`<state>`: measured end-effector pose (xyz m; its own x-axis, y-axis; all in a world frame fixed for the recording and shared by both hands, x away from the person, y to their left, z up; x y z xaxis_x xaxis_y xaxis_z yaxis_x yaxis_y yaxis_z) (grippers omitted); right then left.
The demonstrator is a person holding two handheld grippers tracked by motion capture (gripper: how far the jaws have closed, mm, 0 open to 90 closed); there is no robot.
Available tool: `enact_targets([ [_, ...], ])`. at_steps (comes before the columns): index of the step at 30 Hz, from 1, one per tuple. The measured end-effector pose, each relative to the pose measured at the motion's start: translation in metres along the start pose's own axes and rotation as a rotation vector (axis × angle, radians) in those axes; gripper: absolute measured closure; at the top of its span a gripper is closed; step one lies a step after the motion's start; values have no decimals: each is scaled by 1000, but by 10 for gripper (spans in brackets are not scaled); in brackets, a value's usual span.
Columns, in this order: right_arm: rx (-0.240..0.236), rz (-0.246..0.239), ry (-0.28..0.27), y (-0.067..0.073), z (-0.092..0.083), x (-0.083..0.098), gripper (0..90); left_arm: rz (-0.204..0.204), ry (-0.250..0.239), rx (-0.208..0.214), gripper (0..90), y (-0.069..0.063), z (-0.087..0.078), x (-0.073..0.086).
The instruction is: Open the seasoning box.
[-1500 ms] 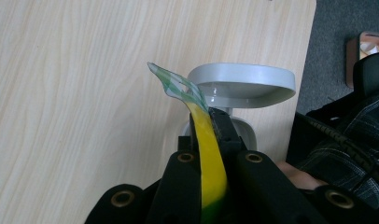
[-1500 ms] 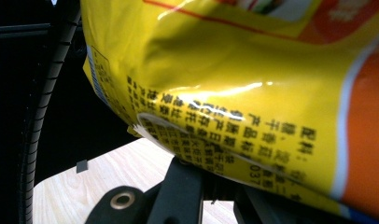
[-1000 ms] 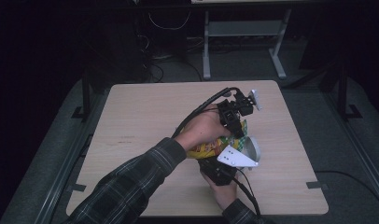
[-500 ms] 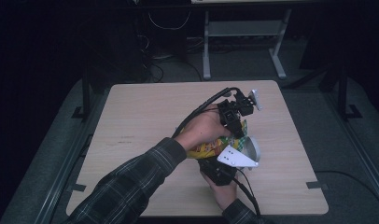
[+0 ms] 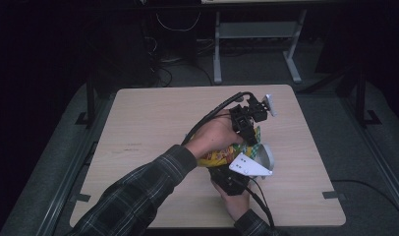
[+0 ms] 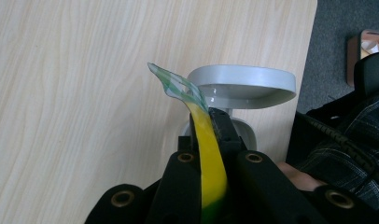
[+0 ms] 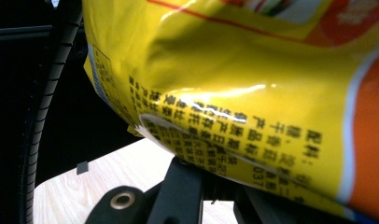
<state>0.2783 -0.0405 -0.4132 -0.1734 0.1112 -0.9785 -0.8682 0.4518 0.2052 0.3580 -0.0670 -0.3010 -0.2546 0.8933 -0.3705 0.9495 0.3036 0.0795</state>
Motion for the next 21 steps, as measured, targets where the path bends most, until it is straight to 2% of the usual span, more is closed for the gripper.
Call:
enact_targets([
  [21,-2,-2,1,0,0,0,900,2,0,0,900,0,1,0],
])
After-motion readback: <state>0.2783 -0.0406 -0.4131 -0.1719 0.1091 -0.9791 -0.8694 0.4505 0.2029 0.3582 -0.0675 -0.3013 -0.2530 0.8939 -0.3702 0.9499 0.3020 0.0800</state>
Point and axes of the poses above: each handheld gripper's, and its own axes: z roughly forward along the jaws, x roughly out of its underside, y roughly to its left, the point moved 4 cm from there along z, roughly forward along the jaws, and after that the axes turned 11 degrees about -x, right-handed, at the moved point
